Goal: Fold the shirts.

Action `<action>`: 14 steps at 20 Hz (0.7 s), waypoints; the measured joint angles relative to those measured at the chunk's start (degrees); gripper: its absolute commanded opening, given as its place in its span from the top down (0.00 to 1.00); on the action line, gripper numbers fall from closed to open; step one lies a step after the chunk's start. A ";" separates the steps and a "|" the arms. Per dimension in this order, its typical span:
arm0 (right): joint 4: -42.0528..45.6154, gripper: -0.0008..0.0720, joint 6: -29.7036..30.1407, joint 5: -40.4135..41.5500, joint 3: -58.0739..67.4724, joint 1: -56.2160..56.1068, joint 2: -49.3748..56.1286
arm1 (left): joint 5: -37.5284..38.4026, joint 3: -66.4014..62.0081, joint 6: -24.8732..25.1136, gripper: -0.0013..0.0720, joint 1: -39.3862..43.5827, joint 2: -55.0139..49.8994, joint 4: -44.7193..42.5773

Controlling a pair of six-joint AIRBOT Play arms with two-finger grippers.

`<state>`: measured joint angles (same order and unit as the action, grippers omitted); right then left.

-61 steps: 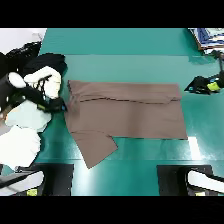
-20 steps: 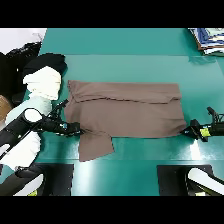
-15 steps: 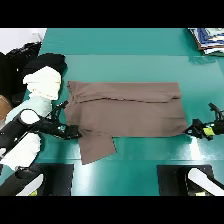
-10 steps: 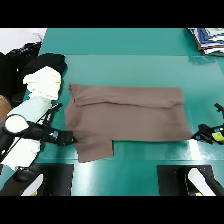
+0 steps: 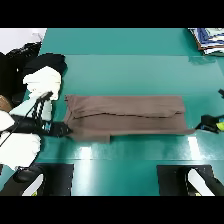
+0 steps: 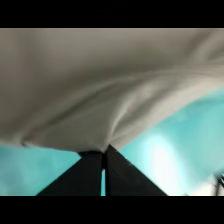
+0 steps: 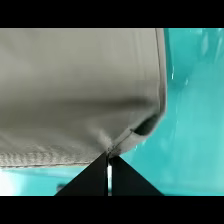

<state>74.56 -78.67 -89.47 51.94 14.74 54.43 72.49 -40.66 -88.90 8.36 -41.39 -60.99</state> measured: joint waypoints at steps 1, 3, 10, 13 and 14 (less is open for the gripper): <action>0.00 0.97 -0.28 1.03 2.23 -1.40 2.73 | -2.34 -1.92 0.74 0.95 0.00 -3.37 -0.96; -0.04 0.97 -0.57 2.60 6.95 -3.93 8.83 | -7.04 -5.77 1.88 0.95 0.02 -10.43 -2.23; -1.38 0.97 -1.33 5.11 23.32 -7.98 28.48 | -17.18 -22.03 3.54 0.95 0.02 -34.34 -3.93; -3.72 0.61 -1.42 5.31 29.38 -8.22 34.45 | -19.67 -26.21 3.72 0.85 0.02 -39.19 -4.11; -4.55 0.50 -1.42 5.44 30.93 -8.24 36.00 | -20.17 -27.02 3.72 0.40 0.02 -40.00 -4.15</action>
<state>70.02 -80.09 -84.03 82.87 6.50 90.43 52.31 -67.68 -85.19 8.38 -81.38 -65.14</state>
